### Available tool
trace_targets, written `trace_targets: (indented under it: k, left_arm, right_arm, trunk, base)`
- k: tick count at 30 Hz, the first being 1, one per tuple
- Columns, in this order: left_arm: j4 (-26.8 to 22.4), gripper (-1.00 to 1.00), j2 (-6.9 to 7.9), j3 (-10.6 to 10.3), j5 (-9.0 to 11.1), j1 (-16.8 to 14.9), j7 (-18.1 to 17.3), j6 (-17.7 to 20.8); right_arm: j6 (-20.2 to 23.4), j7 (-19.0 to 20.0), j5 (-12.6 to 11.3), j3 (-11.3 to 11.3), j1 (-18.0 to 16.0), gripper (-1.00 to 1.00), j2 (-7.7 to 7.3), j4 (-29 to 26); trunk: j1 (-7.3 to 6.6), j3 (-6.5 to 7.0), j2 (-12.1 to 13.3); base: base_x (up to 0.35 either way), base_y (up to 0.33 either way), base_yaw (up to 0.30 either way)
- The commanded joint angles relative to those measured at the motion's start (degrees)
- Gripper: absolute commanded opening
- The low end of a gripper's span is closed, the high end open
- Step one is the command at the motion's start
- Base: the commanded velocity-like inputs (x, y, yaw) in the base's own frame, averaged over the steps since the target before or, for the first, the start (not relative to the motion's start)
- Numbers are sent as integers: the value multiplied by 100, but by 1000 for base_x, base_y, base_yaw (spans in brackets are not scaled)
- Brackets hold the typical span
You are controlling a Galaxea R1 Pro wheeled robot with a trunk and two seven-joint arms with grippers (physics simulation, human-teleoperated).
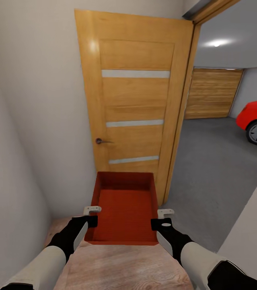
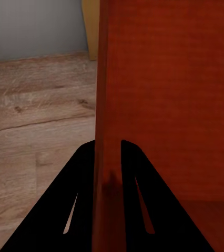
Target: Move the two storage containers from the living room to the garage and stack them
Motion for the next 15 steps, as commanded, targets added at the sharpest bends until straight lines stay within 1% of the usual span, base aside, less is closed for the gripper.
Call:
trace_targets:
  k: [1,5,7,10,15]
  left_arm:
    - [-12,-100,-21,85,4,-5,68,48]
    - [-12,-100,-21,72,3,-5,64,47]
    - [-13,-100,-21,71,3,-5,64,47]
    - [-20,-100,-21,68,3,-5,64,47]
    - [-21,-100,-21,69,3,-5,64,47]
  right_arm:
    - [32,-492,79,-53,-3,-100,11,-14]
    - [24,-496,94,-53,-3,-100,11,-14]
    - [33,-498,81,-53,-3,-100,11,-14]
    - [40,-496,80,-53,-3,-100,11,-14]
    - [36,-496,83,-53,-3,-100,11,-14]
  trunk:
    - [6,-13,-12]
    - [6,-13,-12]
    - [6,-13,-12]
    - [6,-13,-12]
    - [6,-13,-12]
  base:
    - [278,101,0]
    - [300,118,-4]
    - [310,128,-115]
    - [249,68,-260]
    - [57,10,-282]
